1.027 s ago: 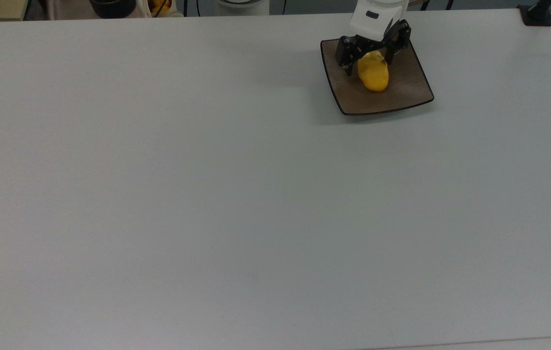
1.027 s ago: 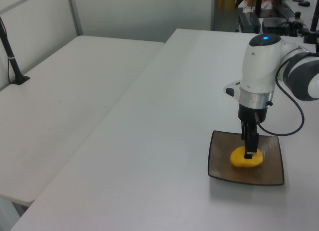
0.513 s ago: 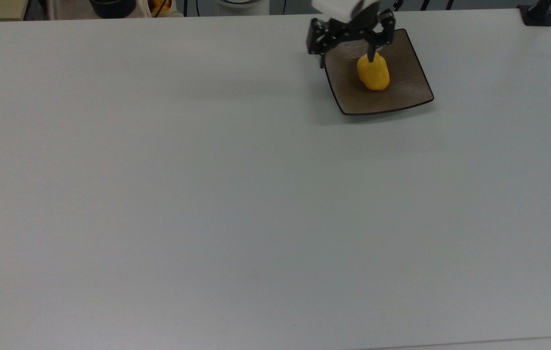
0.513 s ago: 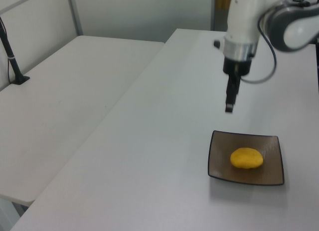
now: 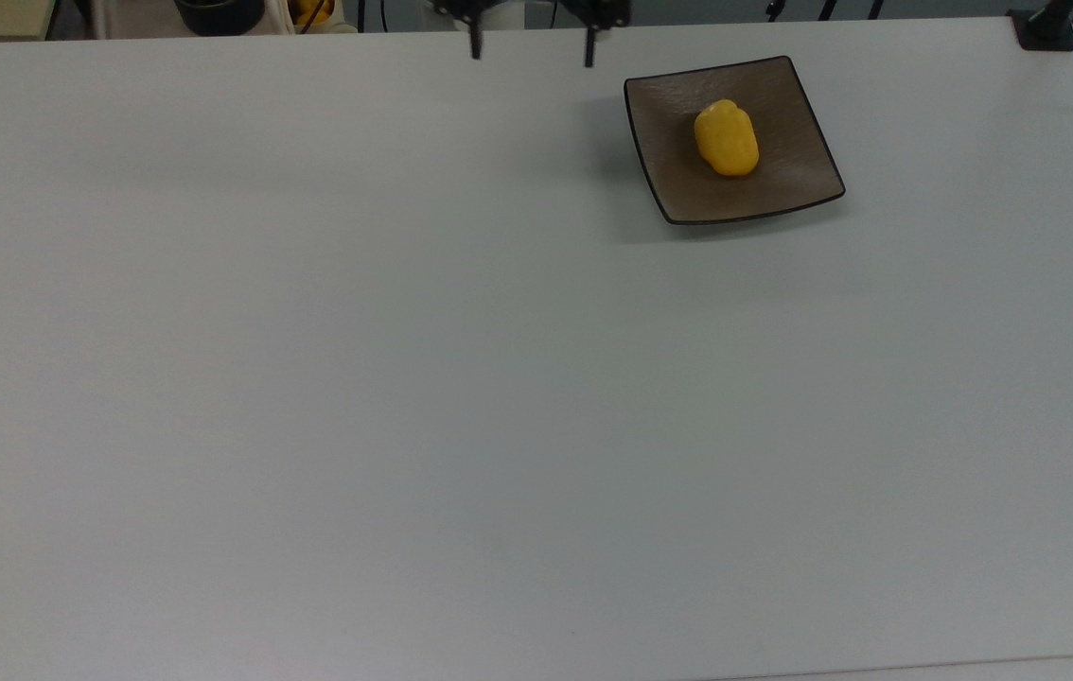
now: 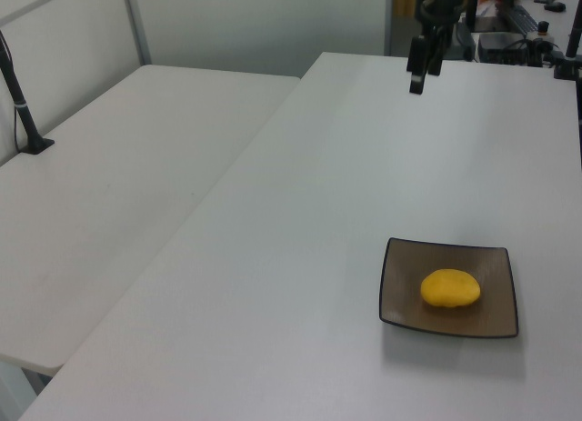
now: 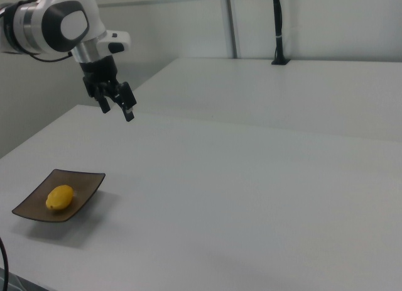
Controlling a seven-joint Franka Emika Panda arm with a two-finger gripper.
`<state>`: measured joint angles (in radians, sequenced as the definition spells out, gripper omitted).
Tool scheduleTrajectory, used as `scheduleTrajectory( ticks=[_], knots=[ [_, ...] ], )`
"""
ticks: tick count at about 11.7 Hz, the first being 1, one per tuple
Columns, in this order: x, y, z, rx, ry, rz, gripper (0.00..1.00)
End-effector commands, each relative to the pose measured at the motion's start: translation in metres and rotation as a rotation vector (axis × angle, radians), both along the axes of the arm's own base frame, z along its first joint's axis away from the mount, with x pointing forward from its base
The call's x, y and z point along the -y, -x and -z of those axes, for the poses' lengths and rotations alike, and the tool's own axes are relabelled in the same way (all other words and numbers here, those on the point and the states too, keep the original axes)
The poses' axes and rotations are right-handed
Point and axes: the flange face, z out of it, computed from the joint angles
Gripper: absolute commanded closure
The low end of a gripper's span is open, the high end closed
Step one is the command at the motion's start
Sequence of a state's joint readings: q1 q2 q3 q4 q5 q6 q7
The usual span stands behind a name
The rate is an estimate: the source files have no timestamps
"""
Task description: Put potatoes on a ceramic plate
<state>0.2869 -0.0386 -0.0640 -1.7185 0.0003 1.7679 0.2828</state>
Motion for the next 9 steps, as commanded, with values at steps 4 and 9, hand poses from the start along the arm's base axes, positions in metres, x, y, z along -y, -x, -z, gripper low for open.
scheduleTrajectory(
  ticks=[4,9],
  knots=[
    [0.092,0.017,-0.028,-0.017,-0.039,-0.146,0.0],
    [0.109,0.011,-0.025,-0.002,-0.025,-0.229,0.0]
  ],
)
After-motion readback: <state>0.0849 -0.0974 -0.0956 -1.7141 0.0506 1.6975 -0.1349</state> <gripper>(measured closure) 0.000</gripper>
